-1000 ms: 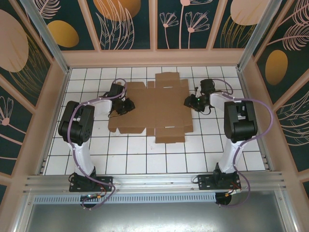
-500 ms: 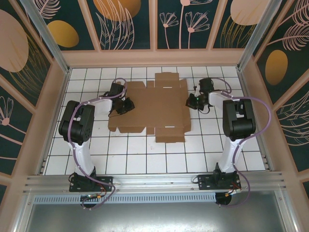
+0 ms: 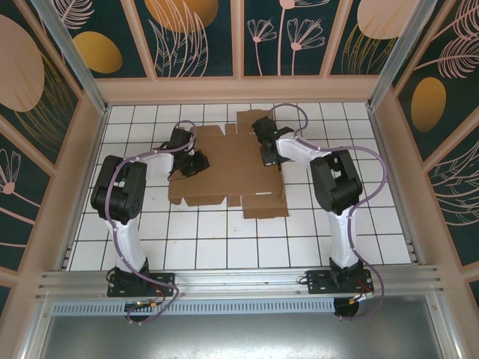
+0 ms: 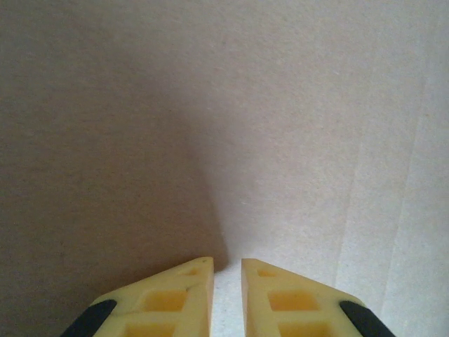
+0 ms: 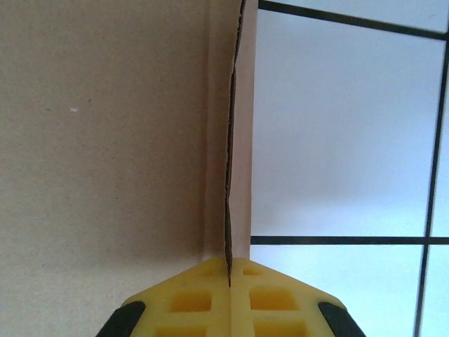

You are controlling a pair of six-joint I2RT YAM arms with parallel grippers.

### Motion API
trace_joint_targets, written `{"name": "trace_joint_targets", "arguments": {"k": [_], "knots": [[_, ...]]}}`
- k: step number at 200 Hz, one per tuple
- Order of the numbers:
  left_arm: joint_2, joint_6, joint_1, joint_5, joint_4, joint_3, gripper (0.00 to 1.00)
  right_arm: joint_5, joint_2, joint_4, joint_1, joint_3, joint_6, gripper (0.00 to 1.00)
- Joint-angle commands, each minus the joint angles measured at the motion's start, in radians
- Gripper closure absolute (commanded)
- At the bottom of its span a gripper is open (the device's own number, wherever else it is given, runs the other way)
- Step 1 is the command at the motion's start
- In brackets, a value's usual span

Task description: Fold the paper box

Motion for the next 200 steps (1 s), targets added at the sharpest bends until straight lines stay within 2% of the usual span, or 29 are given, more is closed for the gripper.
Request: {"name": "trace_joint_targets", "arguments": {"k": [1, 11, 22, 39, 52, 63, 77, 88, 107, 125, 134, 147, 161, 182, 200], "knots": [[-0.041, -0.008, -0.004, 0.038, 0.011, -0.011, 0.8, 0.015, 0.025, -0.03, -0.009, -0.02, -0.058, 0.99], [-0.079, -0.005, -0.003, 0.034, 0.018, -0.018, 0.78, -0.008, -0.003, 0.006, -0.02, -0.03, -0.102, 0.97], [-0.13, 0.001, -0.003, 0.007, 0.019, -0.028, 0.76, -0.078, -0.037, 0.047, -0.039, -0.046, -0.152, 0.91], [-0.202, 0.013, 0.0, -0.047, 0.008, -0.034, 0.73, -0.129, -0.068, 0.061, -0.093, -0.038, -0.134, 0.65], [-0.236, 0.025, 0.001, -0.092, -0.006, -0.026, 0.72, -0.138, -0.094, 0.07, -0.134, -0.031, -0.092, 0.55], [-0.244, 0.034, 0.002, -0.125, -0.015, -0.016, 0.72, -0.152, -0.142, 0.115, -0.163, -0.056, -0.057, 0.42], [-0.242, 0.031, 0.003, -0.154, -0.023, 0.002, 0.72, -0.161, -0.23, 0.206, -0.181, -0.122, -0.023, 0.4], [-0.219, 0.028, 0.002, -0.153, -0.025, 0.026, 0.72, -0.169, -0.292, 0.265, -0.183, -0.17, 0.0, 0.43], [-0.135, 0.037, -0.002, -0.153, -0.077, 0.12, 0.74, -0.207, -0.358, 0.298, -0.183, -0.225, 0.045, 0.58], [-0.036, 0.091, -0.016, -0.193, -0.177, 0.248, 0.81, -0.235, -0.407, 0.304, -0.167, -0.278, 0.121, 0.82], [0.0, 0.126, -0.022, -0.217, -0.21, 0.294, 0.86, -0.251, -0.45, 0.347, -0.141, -0.343, 0.128, 1.0], [0.054, 0.173, -0.029, -0.263, -0.255, 0.346, 0.95, -0.258, -0.481, 0.387, -0.094, -0.416, 0.12, 1.0], [0.103, 0.207, -0.033, -0.301, -0.292, 0.387, 1.0, -0.321, -0.454, 0.37, -0.064, -0.43, 0.111, 1.0], [0.159, 0.246, -0.047, -0.377, -0.353, 0.434, 1.0, -0.352, -0.373, 0.323, -0.015, -0.416, 0.116, 1.0], [0.185, 0.256, -0.063, -0.436, -0.398, 0.455, 1.0, -0.272, -0.291, 0.258, 0.026, -0.382, 0.119, 1.0]]}}
